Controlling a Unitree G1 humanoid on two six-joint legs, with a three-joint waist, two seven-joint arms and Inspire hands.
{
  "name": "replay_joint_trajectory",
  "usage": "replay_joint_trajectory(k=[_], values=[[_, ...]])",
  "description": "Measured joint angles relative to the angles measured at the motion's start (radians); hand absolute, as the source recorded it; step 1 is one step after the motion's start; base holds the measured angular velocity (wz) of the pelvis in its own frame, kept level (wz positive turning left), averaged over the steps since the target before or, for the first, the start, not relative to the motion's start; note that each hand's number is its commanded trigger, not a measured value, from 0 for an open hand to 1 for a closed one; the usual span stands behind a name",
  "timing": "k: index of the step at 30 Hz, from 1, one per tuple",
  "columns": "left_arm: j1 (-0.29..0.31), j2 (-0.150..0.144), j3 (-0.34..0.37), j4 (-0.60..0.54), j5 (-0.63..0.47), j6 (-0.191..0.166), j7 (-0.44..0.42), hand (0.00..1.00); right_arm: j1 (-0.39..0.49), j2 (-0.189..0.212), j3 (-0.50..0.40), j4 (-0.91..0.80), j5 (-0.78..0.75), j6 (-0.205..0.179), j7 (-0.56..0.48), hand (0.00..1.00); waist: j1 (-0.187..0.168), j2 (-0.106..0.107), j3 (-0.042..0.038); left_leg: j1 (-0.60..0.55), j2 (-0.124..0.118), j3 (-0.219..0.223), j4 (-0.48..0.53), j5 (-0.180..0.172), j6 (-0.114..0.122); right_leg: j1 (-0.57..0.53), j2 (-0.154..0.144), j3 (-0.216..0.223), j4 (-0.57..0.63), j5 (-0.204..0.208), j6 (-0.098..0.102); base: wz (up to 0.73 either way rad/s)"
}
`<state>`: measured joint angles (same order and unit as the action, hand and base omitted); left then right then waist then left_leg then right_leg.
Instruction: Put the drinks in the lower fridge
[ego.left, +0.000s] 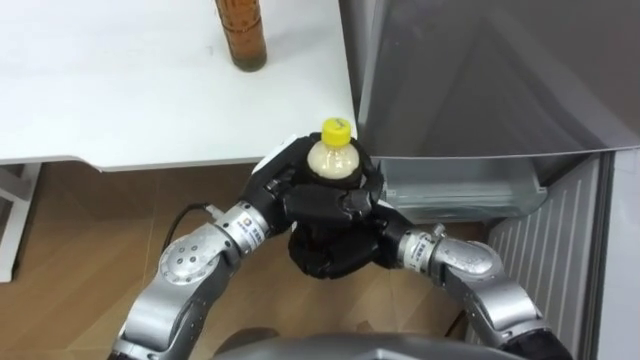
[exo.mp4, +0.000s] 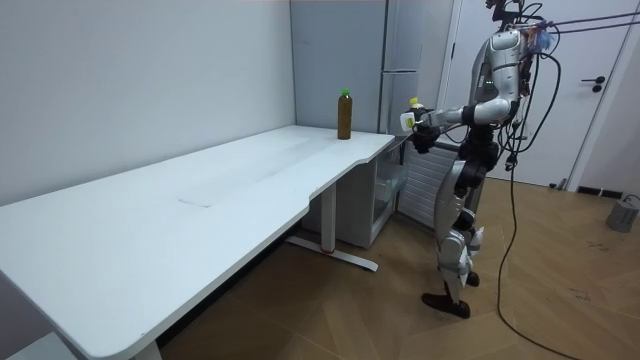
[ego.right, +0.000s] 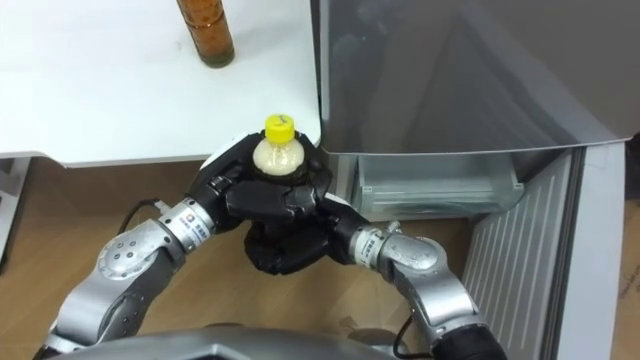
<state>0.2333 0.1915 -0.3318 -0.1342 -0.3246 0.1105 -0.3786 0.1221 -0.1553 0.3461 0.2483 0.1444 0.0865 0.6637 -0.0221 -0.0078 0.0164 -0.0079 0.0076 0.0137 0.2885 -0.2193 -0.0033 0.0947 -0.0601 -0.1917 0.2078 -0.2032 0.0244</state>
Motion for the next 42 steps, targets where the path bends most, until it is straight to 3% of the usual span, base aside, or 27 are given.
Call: replay_joint_trajectory(k=[17,26,42], values=[[-0.015,0.001,0.015,-0.002,0.002,-0.002,-0.001,0.00,0.000,-0.002,0.004,0.020,0.007,0.002,0.002,1.00,0.001,-0.006,-0.0039,-0.002,0.001,0.009,0.004,0.000,0.000,-0.009,-0.003,0.004,0.013,0.000,0.001,0.00],[-0.049,0.000,0.015,-0.002,0.002,-0.030,-0.001,0.00,0.000,-0.004,0.004,0.020,0.006,0.001,0.001,1.00,0.004,-0.005,-0.0031,-0.002,0.000,0.015,0.005,0.000,0.002,-0.011,-0.003,0.010,0.012,-0.002,0.002,0.00],[-0.067,0.000,0.018,-0.007,0.002,-0.040,0.000,0.00,0.000,-0.009,0.003,0.020,0.006,0.001,-0.009,1.00,0.003,0.000,0.0000,0.001,-0.004,0.017,0.003,-0.003,0.006,-0.007,-0.006,0.011,0.012,-0.005,0.008,0.00]])
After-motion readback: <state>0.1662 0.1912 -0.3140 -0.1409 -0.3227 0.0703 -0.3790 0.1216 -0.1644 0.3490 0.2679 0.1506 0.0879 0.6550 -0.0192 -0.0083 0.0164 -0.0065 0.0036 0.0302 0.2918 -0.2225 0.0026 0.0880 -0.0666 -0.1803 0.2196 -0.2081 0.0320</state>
